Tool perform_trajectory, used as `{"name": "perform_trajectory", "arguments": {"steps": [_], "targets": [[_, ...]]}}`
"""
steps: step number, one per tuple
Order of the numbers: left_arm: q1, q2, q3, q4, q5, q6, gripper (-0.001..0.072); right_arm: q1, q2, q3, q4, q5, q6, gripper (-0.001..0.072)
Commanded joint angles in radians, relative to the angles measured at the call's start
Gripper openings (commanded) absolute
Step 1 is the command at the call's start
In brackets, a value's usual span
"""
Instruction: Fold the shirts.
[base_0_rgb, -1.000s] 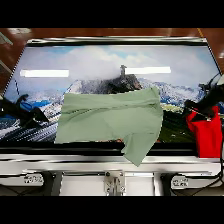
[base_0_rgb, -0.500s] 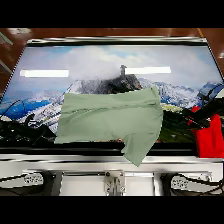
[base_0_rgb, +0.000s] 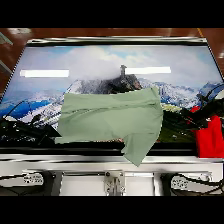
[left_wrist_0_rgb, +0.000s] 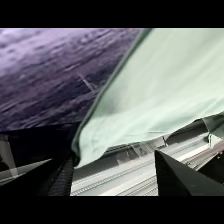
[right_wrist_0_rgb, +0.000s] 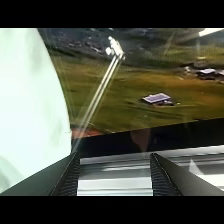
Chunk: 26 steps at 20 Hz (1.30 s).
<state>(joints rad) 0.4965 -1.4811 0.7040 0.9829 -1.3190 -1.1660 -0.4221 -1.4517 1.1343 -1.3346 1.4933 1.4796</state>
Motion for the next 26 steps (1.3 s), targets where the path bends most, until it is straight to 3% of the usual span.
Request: {"name": "perform_trajectory", "arguments": {"steps": [1,2,3,4,6,11,16,26], "targets": [[-0.068,-0.024,-0.002,0.003,0.061,-0.013,0.0577,0.000,0.000,0.000,0.002,0.004,0.002,0.0552],[-0.082,-0.029,-0.002,0.003,0.064,-0.017,0.0435,0.000,0.000,0.000,0.002,0.003,0.002,0.0552],[-0.088,-0.031,-0.002,0.003,0.063,-0.017,0.0215,0.000,0.000,0.000,0.001,0.002,0.002,0.0552],[-0.087,-0.031,-0.002,0.003,0.062,-0.017,0.0118,0.000,0.000,0.000,0.001,0.006,0.005,0.0552],[-0.082,-0.030,0.001,0.003,0.053,-0.016,0.0035,0.031,0.001,-0.005,-0.020,0.045,-0.025,0.0552],[-0.079,0.013,0.002,0.003,0.051,-0.016,0.0035,0.139,0.033,-0.188,0.132,-0.019,-0.109,0.0553],[-0.079,0.026,0.002,0.003,0.055,-0.011,0.0035,0.146,0.104,-0.432,0.288,-0.191,-0.097,0.0553],[-0.079,0.026,0.002,0.003,0.055,-0.006,0.0035,0.146,0.114,-0.532,0.334,-0.290,-0.084,0.0551]]}}
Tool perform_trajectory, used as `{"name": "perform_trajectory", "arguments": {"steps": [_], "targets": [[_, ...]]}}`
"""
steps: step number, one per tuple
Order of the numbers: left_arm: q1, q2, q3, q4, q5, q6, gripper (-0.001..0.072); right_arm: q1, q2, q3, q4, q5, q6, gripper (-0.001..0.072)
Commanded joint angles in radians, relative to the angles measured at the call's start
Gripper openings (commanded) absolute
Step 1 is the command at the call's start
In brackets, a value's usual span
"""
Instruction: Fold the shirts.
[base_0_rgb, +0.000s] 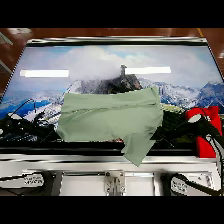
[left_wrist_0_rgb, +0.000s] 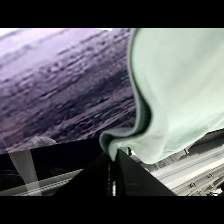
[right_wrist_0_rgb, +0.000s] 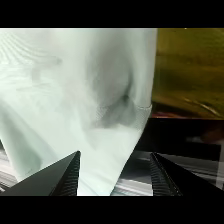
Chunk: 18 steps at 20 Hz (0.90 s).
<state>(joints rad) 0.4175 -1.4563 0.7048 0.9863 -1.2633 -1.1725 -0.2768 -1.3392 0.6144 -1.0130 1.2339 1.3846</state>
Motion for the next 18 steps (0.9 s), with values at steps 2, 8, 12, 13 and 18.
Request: {"name": "perform_trajectory", "arguments": {"steps": [2,8,12,13,18], "targets": [[0.000,0.001,0.001,-0.001,0.000,0.001,0.0035,0.037,0.002,-0.020,0.011,-0.054,0.015,0.0551],[0.000,0.002,0.013,-0.011,-0.002,0.008,0.0034,0.183,0.019,-0.032,-0.066,-0.066,0.092,0.0050],[0.000,0.023,0.127,-0.105,-0.047,0.065,0.0034,0.172,0.137,0.092,-0.060,-0.066,0.017,0.0048],[-0.001,0.026,0.175,-0.105,-0.058,0.064,0.0033,0.172,0.149,0.150,-0.060,-0.086,0.031,0.0047],[-0.033,-0.005,0.411,-0.105,-0.027,-0.032,0.0033,0.174,-0.006,0.469,-0.032,-0.178,0.099,0.0047]]}}
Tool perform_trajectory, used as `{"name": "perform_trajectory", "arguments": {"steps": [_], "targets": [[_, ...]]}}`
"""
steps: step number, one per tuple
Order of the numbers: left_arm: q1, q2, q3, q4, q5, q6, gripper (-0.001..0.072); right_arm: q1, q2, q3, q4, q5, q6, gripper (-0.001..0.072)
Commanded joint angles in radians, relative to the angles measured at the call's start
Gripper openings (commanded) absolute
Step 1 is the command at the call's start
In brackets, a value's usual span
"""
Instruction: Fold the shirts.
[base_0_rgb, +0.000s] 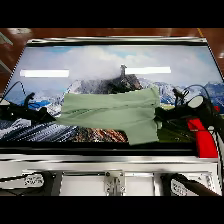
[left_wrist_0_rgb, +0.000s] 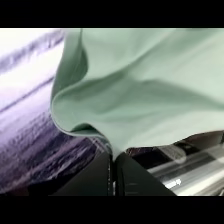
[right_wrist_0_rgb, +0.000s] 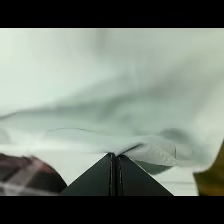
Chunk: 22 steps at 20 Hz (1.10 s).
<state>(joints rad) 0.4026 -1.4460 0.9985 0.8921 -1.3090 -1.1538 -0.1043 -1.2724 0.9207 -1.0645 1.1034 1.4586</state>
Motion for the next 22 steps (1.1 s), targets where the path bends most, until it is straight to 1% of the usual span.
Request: {"name": "perform_trajectory", "arguments": {"steps": [1,5,7,9,12,14,15,16,17,18,19,20,21,22], "targets": [[-0.033,-0.037,0.169,-0.011,0.029,-0.068,0.0033,0.002,-0.128,0.234,0.036,-0.055,0.024,0.0047],[-0.099,-0.176,0.350,-0.010,0.085,-0.133,0.0034,0.002,-0.332,0.485,0.045,-0.131,0.056,0.0047],[-0.118,-0.247,0.409,-0.011,0.116,-0.170,0.0034,0.003,-0.431,0.570,0.048,-0.143,0.060,0.0047],[-0.134,-0.314,0.447,-0.011,0.128,-0.192,0.0034,0.002,-0.519,0.620,0.062,-0.165,0.059,0.0048],[-0.161,-0.384,0.472,-0.011,0.151,-0.195,0.0035,0.002,-0.591,0.640,0.100,-0.251,0.060,0.0048],[-0.185,-0.415,0.473,-0.011,0.145,-0.195,0.0041,0.002,-0.620,0.640,0.111,-0.236,0.060,0.0048],[-0.197,-0.427,0.473,-0.010,0.137,-0.196,0.0076,0.002,-0.632,0.640,0.114,-0.212,0.059,0.0050],[-0.203,-0.432,0.473,-0.005,0.133,-0.221,0.0148,0.002,-0.637,0.640,0.114,-0.194,0.048,0.0085],[-0.203,-0.431,0.476,0.003,0.127,-0.245,0.0347,0.002,-0.632,0.640,0.114,-0.185,0.019,0.0206],[-0.196,-0.429,0.495,0.016,0.096,-0.255,0.0494,-0.007,-0.617,0.640,0.114,-0.161,-0.028,0.0535],[-0.181,-0.429,0.530,0.036,0.045,-0.256,0.0532,-0.019,-0.595,0.640,0.107,-0.127,-0.095,0.0682],[-0.163,-0.428,0.570,0.061,-0.006,-0.279,0.0530,-0.037,-0.569,0.640,0.070,-0.093,-0.130,0.0682],[-0.142,-0.427,0.615,0.093,-0.061,-0.335,0.0511,-0.062,-0.542,0.640,-0.013,-0.055,-0.118,0.0682],[-0.122,-0.422,0.652,0.115,-0.105,-0.373,0.0446,-0.092,-0.526,0.640,-0.097,-0.021,-0.076,0.0682]]}}
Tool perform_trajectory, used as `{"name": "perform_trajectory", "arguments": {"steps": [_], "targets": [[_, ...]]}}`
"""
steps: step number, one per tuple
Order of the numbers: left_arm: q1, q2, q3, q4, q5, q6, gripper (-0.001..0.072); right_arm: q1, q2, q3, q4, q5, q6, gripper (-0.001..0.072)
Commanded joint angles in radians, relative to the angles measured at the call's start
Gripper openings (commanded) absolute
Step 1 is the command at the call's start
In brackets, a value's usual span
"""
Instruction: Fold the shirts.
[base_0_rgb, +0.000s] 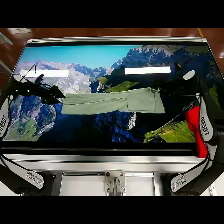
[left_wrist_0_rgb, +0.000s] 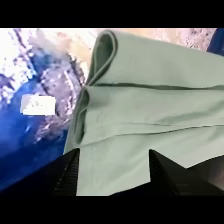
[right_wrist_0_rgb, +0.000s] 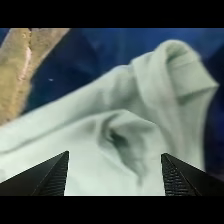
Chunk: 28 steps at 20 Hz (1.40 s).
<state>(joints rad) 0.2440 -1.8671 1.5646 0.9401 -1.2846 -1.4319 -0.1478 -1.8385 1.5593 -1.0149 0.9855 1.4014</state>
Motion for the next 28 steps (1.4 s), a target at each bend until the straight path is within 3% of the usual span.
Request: {"name": "perform_trajectory", "arguments": {"steps": [1,3,9,15,16,17,18,20,22,24,28], "targets": [[0.053,0.010,0.119,0.073,-0.170,-0.104,0.0429,-0.080,0.045,0.002,-0.187,0.129,0.023,0.0682],[0.064,0.047,0.147,0.074,-0.198,-0.103,0.0429,-0.139,0.032,0.000,-0.153,0.199,0.048,0.0696],[0.060,0.113,0.147,0.084,-0.245,-0.074,0.0429,-0.153,-0.092,0.001,0.121,0.241,-0.048,0.0696],[0.017,0.131,0.147,0.069,-0.269,-0.073,0.0429,-0.067,-0.182,0.001,0.153,0.248,-0.053,0.0692],[0.005,0.134,0.147,0.065,-0.269,-0.073,0.0429,-0.057,-0.179,0.001,0.154,0.249,-0.054,0.0573],[-0.006,0.134,0.147,0.060,-0.269,-0.073,0.0429,-0.054,-0.169,0.002,0.154,0.251,-0.057,0.0279],[-0.021,0.134,0.147,0.053,-0.268,-0.073,0.0429,-0.054,-0.154,0.002,0.159,0.257,-0.056,0.0042],[-0.064,0.133,0.147,0.050,-0.236,-0.073,0.0405,-0.061,-0.095,0.002,0.166,0.275,-0.058,0.0049],[-0.129,0.124,0.147,0.037,-0.173,-0.060,0.0184,-0.061,-0.007,0.002,0.166,0.289,-0.056,0.0048],[-0.217,0.103,0.147,-0.002,-0.096,-0.019,0.0089,-0.057,0.091,0.002,0.165,0.314,-0.044,0.0048],[-0.434,0.028,0.147,-0.253,0.099,0.020,0.0054,-0.056,0.269,0.002,0.160,0.382,-0.005,0.0049]]}}
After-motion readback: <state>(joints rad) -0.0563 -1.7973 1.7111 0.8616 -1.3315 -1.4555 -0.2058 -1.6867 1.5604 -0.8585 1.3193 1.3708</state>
